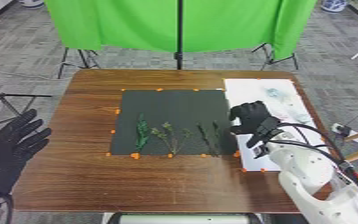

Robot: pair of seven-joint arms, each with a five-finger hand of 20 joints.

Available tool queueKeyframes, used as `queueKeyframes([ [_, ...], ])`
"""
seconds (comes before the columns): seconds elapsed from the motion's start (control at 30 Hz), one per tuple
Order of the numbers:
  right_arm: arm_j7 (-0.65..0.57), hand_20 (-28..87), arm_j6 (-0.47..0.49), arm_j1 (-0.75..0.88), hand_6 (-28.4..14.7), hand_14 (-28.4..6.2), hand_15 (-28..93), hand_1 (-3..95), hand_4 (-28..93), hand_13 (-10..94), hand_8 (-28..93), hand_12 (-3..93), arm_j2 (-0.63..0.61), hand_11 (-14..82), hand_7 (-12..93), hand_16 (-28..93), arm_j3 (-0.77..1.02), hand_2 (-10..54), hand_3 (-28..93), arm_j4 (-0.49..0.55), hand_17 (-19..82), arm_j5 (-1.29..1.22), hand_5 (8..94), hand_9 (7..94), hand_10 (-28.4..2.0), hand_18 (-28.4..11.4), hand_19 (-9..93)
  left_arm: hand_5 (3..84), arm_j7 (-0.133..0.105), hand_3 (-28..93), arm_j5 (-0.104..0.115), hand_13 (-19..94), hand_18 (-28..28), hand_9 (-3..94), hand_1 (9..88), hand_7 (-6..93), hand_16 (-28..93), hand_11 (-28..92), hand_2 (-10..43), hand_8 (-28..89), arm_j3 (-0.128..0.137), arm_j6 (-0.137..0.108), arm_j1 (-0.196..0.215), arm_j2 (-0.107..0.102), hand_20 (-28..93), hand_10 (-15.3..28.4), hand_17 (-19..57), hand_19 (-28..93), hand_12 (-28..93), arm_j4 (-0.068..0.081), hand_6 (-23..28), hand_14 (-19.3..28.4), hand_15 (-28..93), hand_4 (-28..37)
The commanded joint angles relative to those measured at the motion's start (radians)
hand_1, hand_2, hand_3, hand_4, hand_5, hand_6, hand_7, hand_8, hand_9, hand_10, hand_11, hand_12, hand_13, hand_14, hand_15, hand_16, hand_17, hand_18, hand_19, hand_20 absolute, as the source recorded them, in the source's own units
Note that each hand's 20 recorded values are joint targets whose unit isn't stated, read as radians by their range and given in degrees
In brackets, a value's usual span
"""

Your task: Arrange flowers

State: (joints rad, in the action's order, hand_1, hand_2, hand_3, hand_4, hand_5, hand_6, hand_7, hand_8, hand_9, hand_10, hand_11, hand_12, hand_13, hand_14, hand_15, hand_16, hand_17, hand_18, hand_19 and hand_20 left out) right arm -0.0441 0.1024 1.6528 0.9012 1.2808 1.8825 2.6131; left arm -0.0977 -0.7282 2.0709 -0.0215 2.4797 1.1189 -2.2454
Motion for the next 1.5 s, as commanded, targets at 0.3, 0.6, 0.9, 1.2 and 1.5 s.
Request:
queueKeyframes([
  [0.3, 0.043, 46, 0.01, 0.07, -0.5, -5.2, 72, 35.7, -28, 56, -25, 27.2, 0.006, 55.7, 43, 22, -0.025, -9.5, 81, 0.01, 29, -0.022, 52.1, 55.9, -8.8, -16.6, 82, 29.2, 0.006, 70, 0.002, 22, 23.2, 23.5, 24.8, 23.3, 1, 21, -5.7, -12, 0.004, 0.002, 0.016, -0.005, 6, 10.0, -10.1, 45, 15, 0.005, 0.6, 13.7, 30, -28.0],
  [0.6, -0.011, 46, 0.016, 0.089, -1.0, -5.7, 73, 35.0, -28, 55, -25, 27.2, 0.047, 57.1, 45, 22, -0.086, -9.5, 80, 0.034, 29, -0.004, 50.6, 53.9, -9.3, -16.8, 82, 29.2, 0.015, 70, 0.003, 22, 23.2, 23.5, 24.6, 23.1, 1, 21, -5.8, -11, 0.006, 0.007, 0.01, -0.009, 6, 10.0, -10.1, 45, 15, 0.007, 0.6, 13.7, 30, -27.9],
  [0.9, -0.099, 46, 0.013, 0.056, -2.0, -6.5, 75, 31.4, -28, 52, -25, 27.6, 0.082, 58.5, 49, 22, -0.166, -9.5, 81, 0.013, 27, 0.007, 48.0, 51.0, -10.6, -16.9, 82, 29.2, 0.018, 70, 0.002, 22, 23.2, 23.5, 24.7, 23.2, 1, 21, -5.8, -11, 0.006, 0.012, 0.009, -0.011, 6, 10.0, -10.1, 45, 15, 0.009, 0.5, 13.7, 30, -28.0],
  [1.2, -0.162, 47, 0.007, 0.034, -2.5, -7.2, 76, 30.3, -28, 52, -26, 27.3, 0.102, 58.9, 50, 21, -0.191, -9.5, 82, -0.004, 27, 0.021, 47.3, 50.3, -11.1, -17.1, 82, 29.2, 0.02, 70, 0.001, 22, 23.2, 23.4, 24.7, 23.1, 1, 21, -5.8, -11, 0.005, 0.013, 0.009, -0.007, 6, 10.0, -10.1, 45, 15, 0.01, 0.6, 13.7, 30, -28.0],
  [1.5, -0.158, 47, -0.012, 0.028, -3.4, -7.9, 76, 27.7, -28, 50, -26, 27.3, 0.055, 59.0, 49, 21, -0.117, -9.5, 84, 0.006, 26, -0.002, 45.3, 48.0, -12.0, -17.5, 83, 29.2, 0.016, 70, 0.003, 22, 23.2, 23.4, 24.7, 23.1, 1, 21, -5.8, -12, 0.005, 0.008, 0.013, -0.005, 6, 10.0, -10.1, 45, 15, 0.008, 0.6, 13.8, 30, -28.0],
])
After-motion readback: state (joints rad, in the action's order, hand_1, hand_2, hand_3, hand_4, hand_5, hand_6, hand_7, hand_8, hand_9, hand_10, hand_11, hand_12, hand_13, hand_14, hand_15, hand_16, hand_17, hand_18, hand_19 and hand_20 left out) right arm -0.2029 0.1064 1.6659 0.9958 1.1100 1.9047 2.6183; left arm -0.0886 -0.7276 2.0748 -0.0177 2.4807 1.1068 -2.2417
